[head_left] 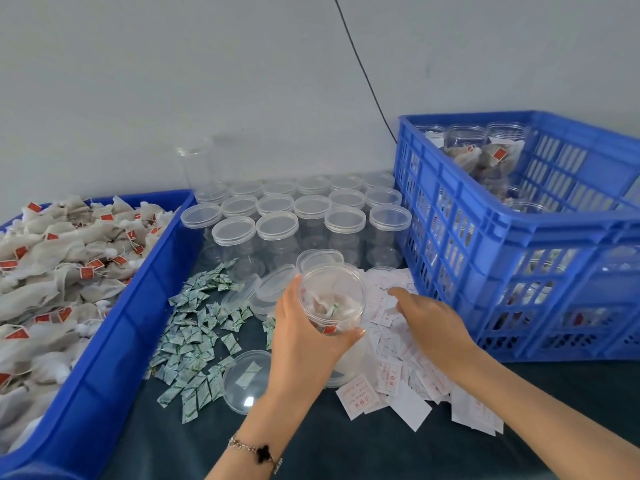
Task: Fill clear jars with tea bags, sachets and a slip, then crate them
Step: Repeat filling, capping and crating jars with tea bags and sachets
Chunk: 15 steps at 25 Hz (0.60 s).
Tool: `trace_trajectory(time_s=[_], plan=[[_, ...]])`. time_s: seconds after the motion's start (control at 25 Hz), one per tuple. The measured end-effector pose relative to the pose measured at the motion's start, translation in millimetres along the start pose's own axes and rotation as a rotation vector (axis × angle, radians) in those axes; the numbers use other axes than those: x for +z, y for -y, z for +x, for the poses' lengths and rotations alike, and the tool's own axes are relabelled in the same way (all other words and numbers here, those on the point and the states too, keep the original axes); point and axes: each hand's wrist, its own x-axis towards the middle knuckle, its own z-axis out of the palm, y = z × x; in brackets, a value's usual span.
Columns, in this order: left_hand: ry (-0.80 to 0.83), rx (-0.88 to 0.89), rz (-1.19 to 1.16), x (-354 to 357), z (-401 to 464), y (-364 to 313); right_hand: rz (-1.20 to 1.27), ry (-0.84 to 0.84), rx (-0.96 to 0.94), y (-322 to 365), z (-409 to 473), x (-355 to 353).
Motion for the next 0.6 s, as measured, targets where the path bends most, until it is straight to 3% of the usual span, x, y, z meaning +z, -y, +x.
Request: trace_trajectory(time_s=[0.08, 0.16, 0.28, 0.4, 0.48, 0.6], plan=[[0.01, 0.004, -0.016, 2, 0, 2, 0.181, -0.061, 0.096, 0, 5, -12], [0.006, 0.007, -0.024, 4, -1, 1, 0.412, -0.239, 0.139, 11, 7, -36], [0.002, 0.057, -0.032, 7, -1, -4, 0.409, -0.568, -0.155, 37, 7, -75], [0.042, 0.134, -0.001, 7, -5, -11, 0.23, -0.416, -0.407, 60, -6, -88], [0.075, 0.215, 0.081, 6, -17, -19, 0.275, -0.231, -0.375, 56, -17, -90], [0.033, 0.333, 0.139, 0, -30, -15, 0.351, -0.194, -0.464, 49, -43, -82]])
